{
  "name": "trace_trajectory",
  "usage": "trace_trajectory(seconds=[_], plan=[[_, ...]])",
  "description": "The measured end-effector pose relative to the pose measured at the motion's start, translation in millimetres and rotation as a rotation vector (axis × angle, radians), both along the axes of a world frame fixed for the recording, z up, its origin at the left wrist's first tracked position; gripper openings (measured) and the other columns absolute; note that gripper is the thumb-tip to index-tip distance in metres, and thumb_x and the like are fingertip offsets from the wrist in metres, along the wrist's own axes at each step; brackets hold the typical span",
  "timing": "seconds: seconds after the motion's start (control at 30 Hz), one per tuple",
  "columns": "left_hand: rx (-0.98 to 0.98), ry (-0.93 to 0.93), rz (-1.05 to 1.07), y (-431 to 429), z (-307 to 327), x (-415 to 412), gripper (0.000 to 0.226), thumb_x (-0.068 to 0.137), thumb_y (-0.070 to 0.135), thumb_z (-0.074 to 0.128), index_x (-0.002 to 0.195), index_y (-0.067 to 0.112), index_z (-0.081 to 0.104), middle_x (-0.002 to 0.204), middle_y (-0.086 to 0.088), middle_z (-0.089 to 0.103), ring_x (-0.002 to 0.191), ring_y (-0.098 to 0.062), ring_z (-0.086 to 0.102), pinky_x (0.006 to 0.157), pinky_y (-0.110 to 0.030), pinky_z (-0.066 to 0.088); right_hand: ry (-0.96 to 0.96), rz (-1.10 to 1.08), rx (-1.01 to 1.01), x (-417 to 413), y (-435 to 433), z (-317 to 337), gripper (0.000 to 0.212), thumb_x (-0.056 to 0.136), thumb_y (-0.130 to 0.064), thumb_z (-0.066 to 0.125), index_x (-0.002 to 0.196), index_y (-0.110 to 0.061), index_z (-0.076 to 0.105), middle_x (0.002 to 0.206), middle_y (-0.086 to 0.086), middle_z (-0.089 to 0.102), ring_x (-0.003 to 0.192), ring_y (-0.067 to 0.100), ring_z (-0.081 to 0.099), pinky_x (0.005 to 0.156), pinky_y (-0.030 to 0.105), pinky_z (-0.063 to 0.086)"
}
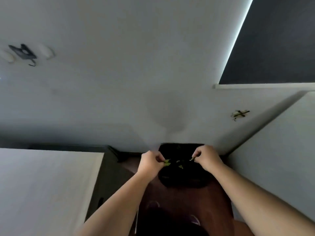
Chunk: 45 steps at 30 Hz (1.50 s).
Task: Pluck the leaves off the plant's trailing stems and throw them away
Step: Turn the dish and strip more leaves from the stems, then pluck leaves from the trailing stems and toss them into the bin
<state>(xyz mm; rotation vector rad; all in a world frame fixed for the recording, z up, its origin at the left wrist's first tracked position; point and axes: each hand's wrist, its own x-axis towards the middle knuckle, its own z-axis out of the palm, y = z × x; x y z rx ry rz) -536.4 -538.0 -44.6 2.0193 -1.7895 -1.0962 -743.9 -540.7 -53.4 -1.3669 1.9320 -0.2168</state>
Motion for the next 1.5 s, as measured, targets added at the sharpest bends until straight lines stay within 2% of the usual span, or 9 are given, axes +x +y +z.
trace_trajectory(seconds=[0.17, 0.27, 0.43, 0.67, 0.87, 1.17, 1.3, 1.37, 1.5], plan=[[0.154, -0.006, -0.058, -36, -76, -22, 0.011, 0.078, 0.010, 0.072, 0.073, 0.018, 0.068, 0.068, 0.009, 0.060, 0.065, -0.005, 0.055, 0.046, -0.002, 0.038, -0.027, -0.107, 0.032, -20, -14, -63, 0.025, 0.075, 0.002, 0.064, 0.063, -0.020, 0.067, 0.079, 0.004, 0.068, 0.076, 0.019, 0.064, 0.067, 0.025, 0.048], [0.222, 0.012, -0.083, -66, -110, -36, 0.007, 0.082, 0.013, 0.070, 0.082, 0.019, 0.067, 0.075, 0.006, 0.061, 0.075, -0.010, 0.059, 0.057, -0.009, 0.040, -0.045, -0.170, 0.049, -31, -34, -95, 0.016, 0.076, 0.000, 0.067, 0.079, -0.014, 0.073, 0.092, 0.007, 0.072, 0.084, 0.018, 0.064, 0.073, 0.022, 0.046], [0.325, -0.074, -0.226, -89, -140, -44, 0.041, 0.086, 0.037, 0.065, 0.123, 0.025, 0.055, 0.118, -0.001, 0.064, 0.105, -0.021, 0.063, 0.077, -0.028, 0.049, -0.067, -0.068, 0.207, -42, -41, -132, 0.055, 0.083, 0.006, 0.058, 0.132, -0.019, 0.053, 0.133, 0.009, 0.057, 0.112, 0.025, 0.059, 0.087, 0.026, 0.047], [0.349, -0.124, -0.307, -89, -114, -31, 0.039, 0.088, 0.032, 0.063, 0.124, 0.021, 0.054, 0.125, -0.003, 0.061, 0.111, -0.020, 0.061, 0.090, -0.030, 0.049, -0.033, -0.011, 0.208, -34, -32, -106, 0.039, 0.085, 0.002, 0.058, 0.120, -0.016, 0.061, 0.128, 0.009, 0.059, 0.114, 0.023, 0.058, 0.097, 0.031, 0.048], [0.154, -0.193, -0.280, -91, -24, -12, 0.036, 0.088, 0.031, 0.061, 0.122, 0.021, 0.056, 0.128, -0.003, 0.058, 0.118, -0.023, 0.055, 0.097, -0.035, 0.048, -0.007, 0.174, 0.045, -9, -67, -23, 0.030, 0.083, -0.009, 0.062, 0.113, -0.014, 0.064, 0.120, 0.007, 0.065, 0.108, 0.022, 0.061, 0.095, 0.034, 0.049], [-0.141, -0.301, 0.177, 3, 105, 138, 0.034, 0.085, 0.032, 0.060, 0.117, 0.021, 0.059, 0.122, -0.004, 0.060, 0.115, -0.026, 0.058, 0.096, -0.037, 0.048, -0.051, 0.650, -0.222, 157, -73, 101, 0.021, 0.083, -0.012, 0.061, 0.102, -0.013, 0.069, 0.103, 0.007, 0.071, 0.097, 0.022, 0.065, 0.085, 0.025, 0.047], [-0.147, -0.339, 0.573, 121, 140, 236, 0.032, 0.087, 0.035, 0.059, 0.116, 0.022, 0.060, 0.122, -0.003, 0.062, 0.113, -0.024, 0.058, 0.093, -0.035, 0.050, -0.102, 0.985, -0.289, 277, -9, 137, 0.012, 0.083, -0.015, 0.064, 0.091, -0.022, 0.068, 0.094, 0.004, 0.072, 0.086, 0.017, 0.066, 0.083, 0.028, 0.051], [-0.127, -0.335, 0.714, 176, 144, 270, 0.031, 0.085, 0.035, 0.058, 0.114, 0.023, 0.061, 0.121, -0.001, 0.064, 0.112, -0.022, 0.059, 0.093, -0.035, 0.050, -0.130, 1.122, -0.309, 324, 29, 146, 0.012, 0.084, -0.018, 0.063, 0.083, -0.030, 0.063, 0.089, 0.000, 0.069, 0.077, 0.012, 0.063, 0.073, 0.024, 0.054], [-0.038, -0.347, 0.912, 286, 139, 318, 0.031, 0.084, 0.034, 0.057, 0.112, 0.022, 0.063, 0.122, -0.002, 0.064, 0.114, -0.023, 0.059, 0.094, -0.032, 0.049, -0.128, 1.368, -0.305, 409, 108, 148, 0.014, 0.087, -0.021, 0.058, 0.097, -0.024, 0.068, 0.085, -0.005, 0.063, 0.068, 0.004, 0.055, 0.050, 0.006, 0.037]])
